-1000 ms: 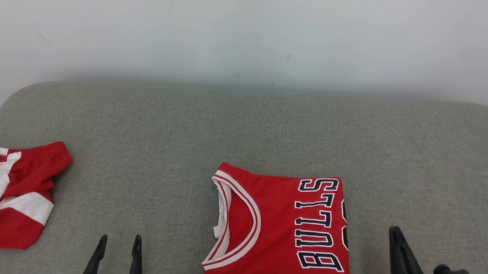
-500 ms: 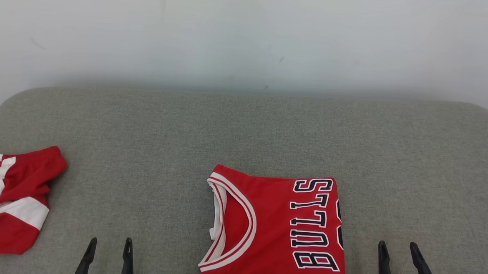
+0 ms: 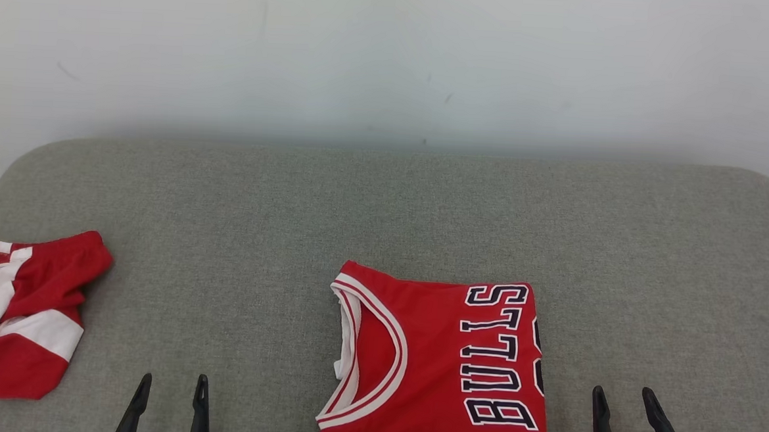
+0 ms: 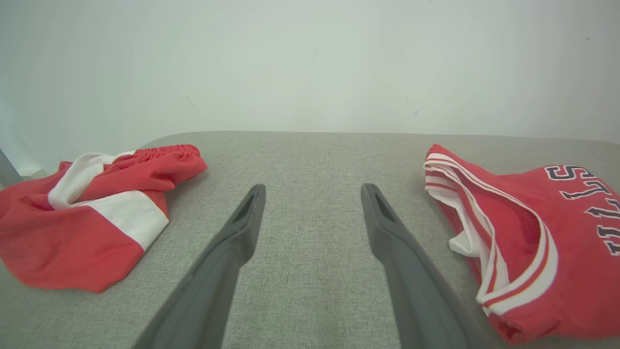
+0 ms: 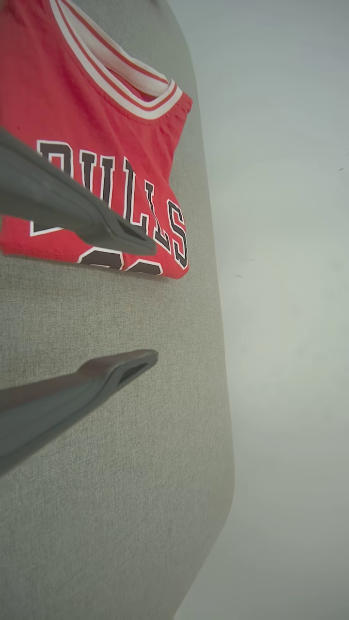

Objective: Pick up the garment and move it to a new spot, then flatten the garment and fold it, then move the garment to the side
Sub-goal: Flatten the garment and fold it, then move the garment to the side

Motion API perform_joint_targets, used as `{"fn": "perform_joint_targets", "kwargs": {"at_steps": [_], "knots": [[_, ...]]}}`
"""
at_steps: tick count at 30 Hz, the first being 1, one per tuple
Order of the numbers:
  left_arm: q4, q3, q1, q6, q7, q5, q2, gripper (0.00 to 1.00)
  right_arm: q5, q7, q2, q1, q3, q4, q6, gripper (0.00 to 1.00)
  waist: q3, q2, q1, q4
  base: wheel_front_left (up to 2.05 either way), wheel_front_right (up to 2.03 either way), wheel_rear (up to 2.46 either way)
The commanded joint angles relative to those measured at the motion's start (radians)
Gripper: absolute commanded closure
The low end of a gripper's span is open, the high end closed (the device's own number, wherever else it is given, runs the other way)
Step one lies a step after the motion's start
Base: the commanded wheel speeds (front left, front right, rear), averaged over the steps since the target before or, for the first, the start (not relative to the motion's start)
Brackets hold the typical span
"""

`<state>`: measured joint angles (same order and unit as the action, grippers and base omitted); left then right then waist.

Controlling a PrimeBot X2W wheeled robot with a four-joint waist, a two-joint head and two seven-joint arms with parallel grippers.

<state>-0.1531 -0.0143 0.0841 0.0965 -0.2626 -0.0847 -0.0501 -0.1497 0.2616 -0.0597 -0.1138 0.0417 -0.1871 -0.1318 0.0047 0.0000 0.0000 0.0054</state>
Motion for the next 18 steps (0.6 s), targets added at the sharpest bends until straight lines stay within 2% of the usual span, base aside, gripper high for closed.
{"fn": "perform_joint_targets", "kwargs": {"at_steps": [1, 18], "knots": [[-0.001, -0.005, 0.016, 0.001, -0.003, 0.010, 0.000, 0.00, 0.006, 0.003, 0.004, -0.002, -0.002, -0.006, 0.002, 0.00, 0.000, 0.0000, 0.0000, 0.000, 0.00, 0.00, 0.00], [0.001, -0.014, 0.019, 0.011, -0.003, 0.009, 0.000, 0.00, 0.012, 0.003, 0.006, 0.002, -0.010, -0.037, 0.002, 0.00, 0.002, 0.0000, 0.0000, -0.004, 0.00, 0.00, 0.00]]}}
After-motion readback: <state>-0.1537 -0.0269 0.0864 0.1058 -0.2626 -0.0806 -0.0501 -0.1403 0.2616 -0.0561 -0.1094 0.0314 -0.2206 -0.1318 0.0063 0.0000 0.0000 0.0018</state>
